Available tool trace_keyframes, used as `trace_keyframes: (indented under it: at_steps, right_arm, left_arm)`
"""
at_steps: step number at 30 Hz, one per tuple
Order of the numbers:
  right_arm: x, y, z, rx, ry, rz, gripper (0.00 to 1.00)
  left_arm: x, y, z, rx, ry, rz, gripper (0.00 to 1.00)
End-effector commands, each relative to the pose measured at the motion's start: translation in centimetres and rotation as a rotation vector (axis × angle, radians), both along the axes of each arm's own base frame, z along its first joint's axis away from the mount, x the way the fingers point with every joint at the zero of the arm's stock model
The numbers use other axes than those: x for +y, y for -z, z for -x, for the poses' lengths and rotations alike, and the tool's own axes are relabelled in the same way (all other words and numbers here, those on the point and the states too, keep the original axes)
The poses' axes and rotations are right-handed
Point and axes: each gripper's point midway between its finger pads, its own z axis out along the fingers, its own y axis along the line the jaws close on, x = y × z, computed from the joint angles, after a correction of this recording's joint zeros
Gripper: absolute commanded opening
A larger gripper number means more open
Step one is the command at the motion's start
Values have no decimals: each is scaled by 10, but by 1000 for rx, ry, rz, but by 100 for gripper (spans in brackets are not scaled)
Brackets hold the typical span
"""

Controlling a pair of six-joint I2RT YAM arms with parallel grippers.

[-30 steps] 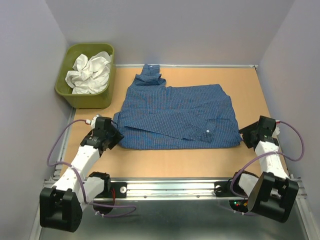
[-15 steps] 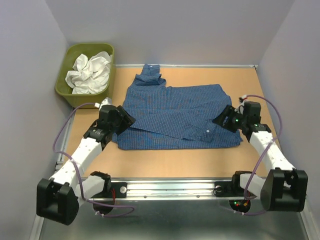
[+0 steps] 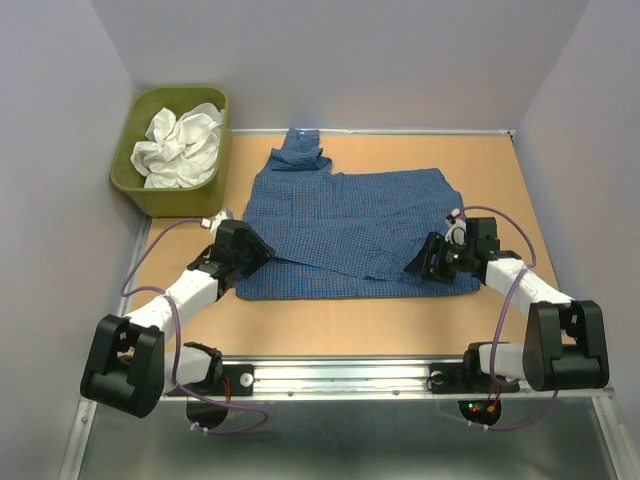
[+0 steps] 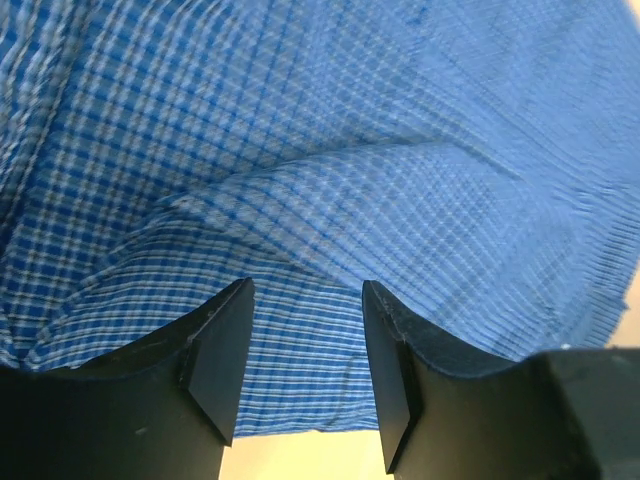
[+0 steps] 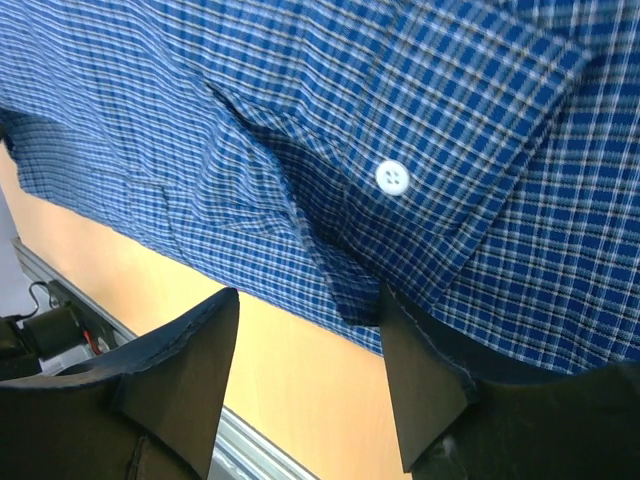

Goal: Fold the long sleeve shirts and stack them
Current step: Fold the shirt

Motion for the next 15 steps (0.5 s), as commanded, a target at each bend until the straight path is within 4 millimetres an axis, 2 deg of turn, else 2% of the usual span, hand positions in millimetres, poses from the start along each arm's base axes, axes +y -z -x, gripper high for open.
trace_keyframes:
  at_steps: [1,4,6,7,9,11,15]
  right_arm:
    - [3,9,1,-15,-26,0,61]
    - [-8,17,-2,-7,34,62,52]
    - [-13,20,0,3,63,86,35]
    - [-20,23,1,21,104,119,19]
    - [-25,24,3,35,130,143,7]
    - [-31,24,6,53,148,185,0]
    - [-46,15,2,63,206,255,0]
  left_arm:
    - [12,17,-1,13,-69,6,57]
    - [20,30,4,52,-101,11,57]
    - [28,37,8,69,-128,10,57]
    - [30,41,12,82,-138,13,57]
    - [36,44,14,90,-159,20,57]
    - [38,46,17,97,-170,24,56]
    - [45,49,20,103,-192,23,56]
